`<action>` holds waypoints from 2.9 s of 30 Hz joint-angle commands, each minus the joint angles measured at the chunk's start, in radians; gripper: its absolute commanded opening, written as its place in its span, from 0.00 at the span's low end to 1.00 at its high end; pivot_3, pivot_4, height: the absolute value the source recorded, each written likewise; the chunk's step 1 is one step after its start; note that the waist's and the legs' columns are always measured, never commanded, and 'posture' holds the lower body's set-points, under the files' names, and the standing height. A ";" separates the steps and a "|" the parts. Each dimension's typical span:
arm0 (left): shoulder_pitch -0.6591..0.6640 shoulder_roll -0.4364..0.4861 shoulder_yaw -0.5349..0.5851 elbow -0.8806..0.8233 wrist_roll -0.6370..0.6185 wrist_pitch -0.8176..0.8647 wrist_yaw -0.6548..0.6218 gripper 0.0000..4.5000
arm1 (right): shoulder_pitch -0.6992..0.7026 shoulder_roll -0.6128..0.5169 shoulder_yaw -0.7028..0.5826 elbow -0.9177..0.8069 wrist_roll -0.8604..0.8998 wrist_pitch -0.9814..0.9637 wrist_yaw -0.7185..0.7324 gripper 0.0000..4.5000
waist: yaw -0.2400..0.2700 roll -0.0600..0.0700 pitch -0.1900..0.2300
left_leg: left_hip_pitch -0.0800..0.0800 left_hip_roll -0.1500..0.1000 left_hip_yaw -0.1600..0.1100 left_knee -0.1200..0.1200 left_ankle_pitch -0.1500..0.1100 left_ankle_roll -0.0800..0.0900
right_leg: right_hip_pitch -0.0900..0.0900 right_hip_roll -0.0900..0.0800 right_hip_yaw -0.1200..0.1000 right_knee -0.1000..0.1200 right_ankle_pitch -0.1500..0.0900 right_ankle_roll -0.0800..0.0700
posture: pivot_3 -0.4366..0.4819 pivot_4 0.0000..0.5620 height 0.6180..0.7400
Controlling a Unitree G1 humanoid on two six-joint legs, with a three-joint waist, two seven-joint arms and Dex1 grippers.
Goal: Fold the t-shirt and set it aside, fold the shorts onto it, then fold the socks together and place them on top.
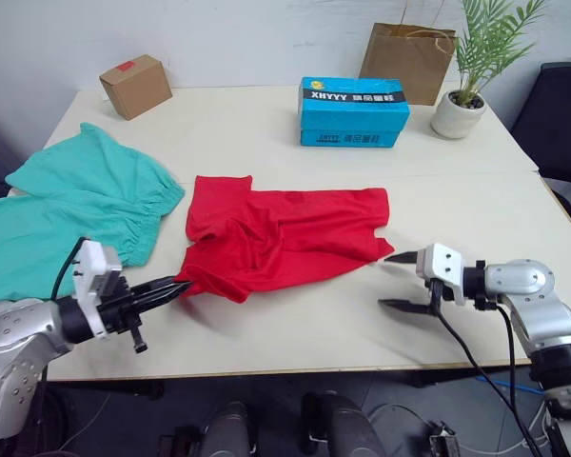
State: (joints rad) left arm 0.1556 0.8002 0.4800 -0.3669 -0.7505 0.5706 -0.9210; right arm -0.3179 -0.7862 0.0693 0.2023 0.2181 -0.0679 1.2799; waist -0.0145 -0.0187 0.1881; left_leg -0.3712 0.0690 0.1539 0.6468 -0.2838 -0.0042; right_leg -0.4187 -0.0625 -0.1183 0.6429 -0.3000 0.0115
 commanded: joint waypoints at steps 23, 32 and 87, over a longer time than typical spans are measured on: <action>0.013 0.006 -0.054 0.043 0.129 -0.085 -0.016 0.01 | -0.242 0.208 0.082 -0.010 -0.075 0.171 -0.213 1.00 | -0.016 -0.001 0.000 | -0.005 0.001 0.003 0.000 -0.001 -0.003 | -0.010 0.000 0.002 0.006 -0.003 -0.005 | 0.48 0.27 1.00; -0.027 0.008 -0.091 0.059 0.148 -0.088 -0.016 0.01 | -0.384 0.197 0.040 0.245 -0.174 0.005 -0.370 1.00 | -0.016 -0.001 0.001 | -0.005 0.001 0.005 -0.001 0.000 -0.005 | -0.011 0.000 0.003 0.006 -0.003 -0.006 | 0.48 0.27 1.00; -0.177 0.018 0.059 0.097 -0.037 -0.003 0.053 0.00 | -0.209 -0.144 -0.104 -0.059 0.195 0.461 0.081 0.01 | -0.015 -0.005 0.003 | -0.002 0.002 0.010 -0.004 -0.004 -0.002 | -0.011 0.001 0.008 0.004 -0.005 -0.004 | 0.48 0.27 1.00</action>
State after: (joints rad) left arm -0.0508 0.8036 0.5567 -0.2734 -0.8209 0.5917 -0.8367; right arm -0.5657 -0.9297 -0.0919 0.1446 0.5072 0.5459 1.3353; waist -0.0296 -0.0242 0.1914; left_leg -0.3730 0.0713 0.1643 0.6420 -0.2886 -0.0074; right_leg -0.4297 -0.0610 -0.1107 0.6467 -0.3056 0.0080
